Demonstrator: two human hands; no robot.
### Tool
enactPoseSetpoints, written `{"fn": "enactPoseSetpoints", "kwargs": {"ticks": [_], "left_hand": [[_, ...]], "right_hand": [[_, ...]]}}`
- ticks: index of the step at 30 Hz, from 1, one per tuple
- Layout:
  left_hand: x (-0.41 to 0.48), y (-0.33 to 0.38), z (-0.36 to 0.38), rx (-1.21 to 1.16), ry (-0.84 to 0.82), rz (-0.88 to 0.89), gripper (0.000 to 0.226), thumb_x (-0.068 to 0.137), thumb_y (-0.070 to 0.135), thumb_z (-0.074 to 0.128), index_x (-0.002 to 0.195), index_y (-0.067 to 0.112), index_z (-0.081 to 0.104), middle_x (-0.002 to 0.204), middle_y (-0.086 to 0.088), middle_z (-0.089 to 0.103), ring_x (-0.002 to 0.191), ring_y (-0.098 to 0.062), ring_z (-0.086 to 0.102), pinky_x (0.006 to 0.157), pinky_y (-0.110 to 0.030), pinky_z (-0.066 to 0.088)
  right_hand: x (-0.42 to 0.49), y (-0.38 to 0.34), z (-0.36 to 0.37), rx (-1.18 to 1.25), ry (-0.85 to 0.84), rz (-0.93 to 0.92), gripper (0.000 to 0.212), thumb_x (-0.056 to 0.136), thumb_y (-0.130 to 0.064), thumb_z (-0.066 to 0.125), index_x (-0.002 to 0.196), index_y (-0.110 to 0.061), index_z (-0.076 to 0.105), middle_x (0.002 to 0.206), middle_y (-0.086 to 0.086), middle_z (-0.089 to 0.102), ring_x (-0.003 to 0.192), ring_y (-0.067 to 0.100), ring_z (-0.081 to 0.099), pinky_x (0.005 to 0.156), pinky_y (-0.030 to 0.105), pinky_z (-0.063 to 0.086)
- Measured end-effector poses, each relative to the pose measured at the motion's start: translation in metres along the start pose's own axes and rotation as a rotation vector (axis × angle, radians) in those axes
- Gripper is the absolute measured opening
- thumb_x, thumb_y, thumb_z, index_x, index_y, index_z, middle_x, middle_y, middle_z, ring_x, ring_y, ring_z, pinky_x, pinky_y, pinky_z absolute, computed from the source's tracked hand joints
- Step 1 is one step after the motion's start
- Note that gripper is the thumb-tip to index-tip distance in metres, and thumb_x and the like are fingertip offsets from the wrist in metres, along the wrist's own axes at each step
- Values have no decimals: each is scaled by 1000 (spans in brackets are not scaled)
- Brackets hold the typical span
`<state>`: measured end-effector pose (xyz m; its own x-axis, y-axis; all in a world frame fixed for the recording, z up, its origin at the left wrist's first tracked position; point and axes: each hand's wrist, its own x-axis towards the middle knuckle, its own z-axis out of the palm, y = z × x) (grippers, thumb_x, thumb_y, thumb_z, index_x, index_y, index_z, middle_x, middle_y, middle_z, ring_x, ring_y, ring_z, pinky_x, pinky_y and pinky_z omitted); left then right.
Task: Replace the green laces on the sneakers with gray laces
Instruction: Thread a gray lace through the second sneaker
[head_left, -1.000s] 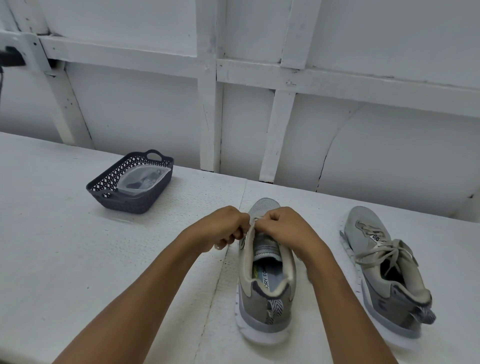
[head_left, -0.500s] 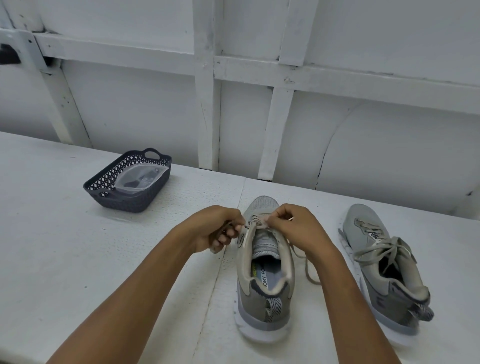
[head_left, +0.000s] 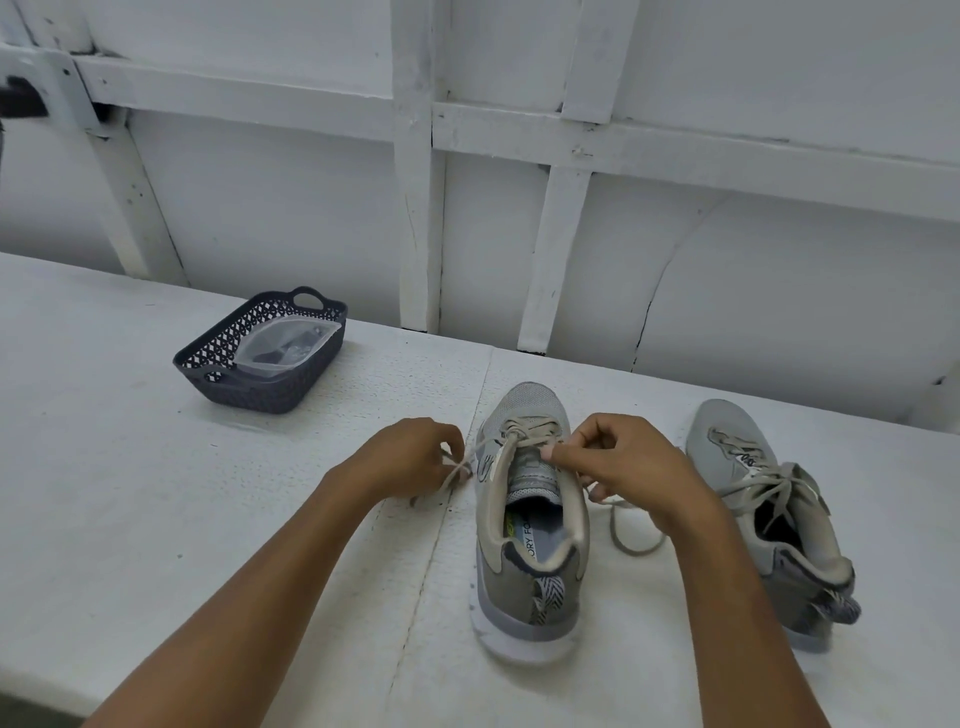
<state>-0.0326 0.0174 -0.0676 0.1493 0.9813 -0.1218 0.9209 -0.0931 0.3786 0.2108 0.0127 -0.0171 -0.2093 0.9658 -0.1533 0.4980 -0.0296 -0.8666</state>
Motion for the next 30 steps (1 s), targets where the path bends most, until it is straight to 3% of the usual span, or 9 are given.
{"fn": "enactPoseSetpoints", "kwargs": {"ticks": [5,9,12,19,23,26,30], "left_hand": [[0,-5,5,-39,123,28,27,91,32,66,116,24,59,111,5,55,93,-14,55,76,-27,45],[-1,-9,-1,-81,156,24,15,91,18,61,104,25,62,102,6,61,81,-8,54,73,-29,45],[-4,-14,-10,-76,90,-17,18,89,10,56,94,24,66,94,7,66,81,-10,58,70,-27,48],[-10,-15,-9,42,-74,42,27,89,8,57,107,22,70,102,4,66,91,-14,59,74,-26,48],[-7,-15,-8,59,-12,49,16,91,12,57,97,23,67,97,4,64,89,-15,57,75,-27,49],[-5,-10,-16,-56,134,8,10,96,15,53,92,23,58,95,3,68,88,-19,61,78,-37,53],[-10,13,-32,-276,293,78,6,98,20,58,103,23,56,89,7,70,84,-7,62,67,-20,45]], "right_hand": [[-4,2,-1,73,53,27,20,82,-18,79,79,-2,67,64,5,67,54,11,62,55,23,54],[-7,3,-3,150,50,56,23,86,-13,74,85,8,65,67,11,70,57,15,67,53,24,55],[-6,4,-3,182,56,80,18,87,-10,71,83,7,65,72,18,70,60,21,69,56,29,59],[-5,2,-3,235,48,118,14,88,-2,67,75,5,65,72,23,69,58,27,69,52,29,57],[-7,4,-4,278,39,128,13,87,-3,69,78,5,65,72,21,70,60,27,70,53,29,57],[-8,4,-6,312,18,134,12,87,-3,70,78,4,66,72,19,71,62,26,71,55,29,57],[-9,3,-7,334,6,142,14,87,0,70,74,2,65,73,18,71,61,24,70,54,28,57]]}}
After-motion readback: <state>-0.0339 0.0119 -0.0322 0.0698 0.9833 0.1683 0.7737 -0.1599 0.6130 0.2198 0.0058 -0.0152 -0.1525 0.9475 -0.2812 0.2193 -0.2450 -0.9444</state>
